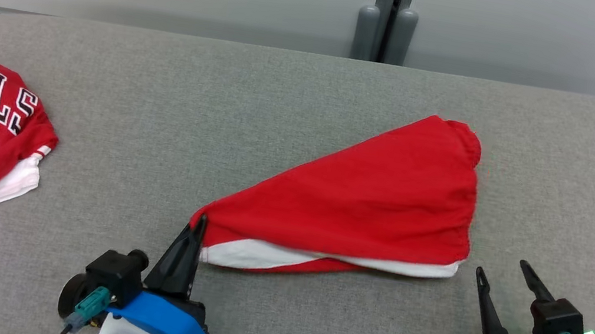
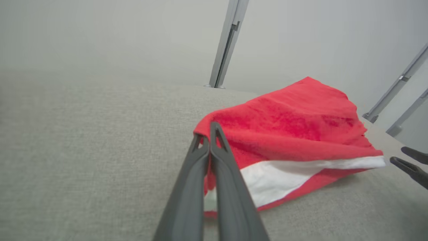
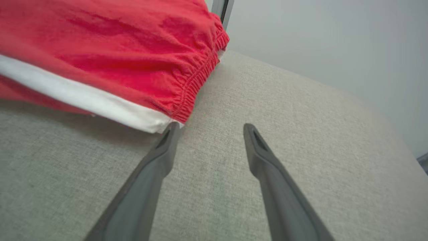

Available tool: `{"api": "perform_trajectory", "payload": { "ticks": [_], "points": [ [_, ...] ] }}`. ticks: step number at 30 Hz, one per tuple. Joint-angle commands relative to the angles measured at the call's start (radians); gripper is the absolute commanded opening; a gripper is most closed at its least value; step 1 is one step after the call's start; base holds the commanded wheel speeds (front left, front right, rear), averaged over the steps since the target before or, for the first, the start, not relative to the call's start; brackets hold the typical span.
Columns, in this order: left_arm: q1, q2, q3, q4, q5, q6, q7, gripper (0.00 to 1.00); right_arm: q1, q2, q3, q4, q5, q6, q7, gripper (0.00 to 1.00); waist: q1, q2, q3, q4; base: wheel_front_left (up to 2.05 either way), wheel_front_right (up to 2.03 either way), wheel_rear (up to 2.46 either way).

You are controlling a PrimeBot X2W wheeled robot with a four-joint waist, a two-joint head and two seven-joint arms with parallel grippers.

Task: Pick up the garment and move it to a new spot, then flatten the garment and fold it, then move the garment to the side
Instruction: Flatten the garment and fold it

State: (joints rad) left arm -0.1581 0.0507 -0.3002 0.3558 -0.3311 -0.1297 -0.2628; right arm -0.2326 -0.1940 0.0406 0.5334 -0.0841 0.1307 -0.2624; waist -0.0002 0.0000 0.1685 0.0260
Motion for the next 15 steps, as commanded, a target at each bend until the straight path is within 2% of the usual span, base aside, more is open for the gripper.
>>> {"api": "perform_trajectory", "payload": {
  "ticks": [1, 5, 11, 15],
  "points": [
    [0.011, -0.001, 0.02, 0.018, 0.009, -0.001, -0.003, 0.0, 0.015, 0.004, 0.006, 0.001, -0.001, 0.0, -0.003, 1.0, 0.0002, 0.0, -0.005, 0.01, 0.0, 0.0, 0.0],
    [0.031, -0.001, 0.06, 0.06, 0.021, -0.001, -0.003, 0.0, 0.014, 0.011, 0.029, 0.007, -0.001, 0.0, -0.003, 1.0, 0.0002, 0.0, -0.017, 0.008, 0.0, 0.0, 0.0],
    [-0.004, -0.001, 0.095, 0.109, 0.034, 0.002, -0.003, 0.0, 0.011, 0.012, 0.038, -0.015, 0.037, 0.0, -0.003, 1.0, 0.0002, 0.0, -0.002, -0.03, 0.0, 0.0, 0.0],
    [-0.042, 0.0, 0.118, 0.163, 0.058, 0.04, -0.003, 0.0, -0.013, 0.01, 0.055, -0.031, 0.061, 0.0, -0.003, 1.0, 0.0002, 0.0, 0.034, -0.055, 0.0, 0.0, 0.0]
  ]
}}
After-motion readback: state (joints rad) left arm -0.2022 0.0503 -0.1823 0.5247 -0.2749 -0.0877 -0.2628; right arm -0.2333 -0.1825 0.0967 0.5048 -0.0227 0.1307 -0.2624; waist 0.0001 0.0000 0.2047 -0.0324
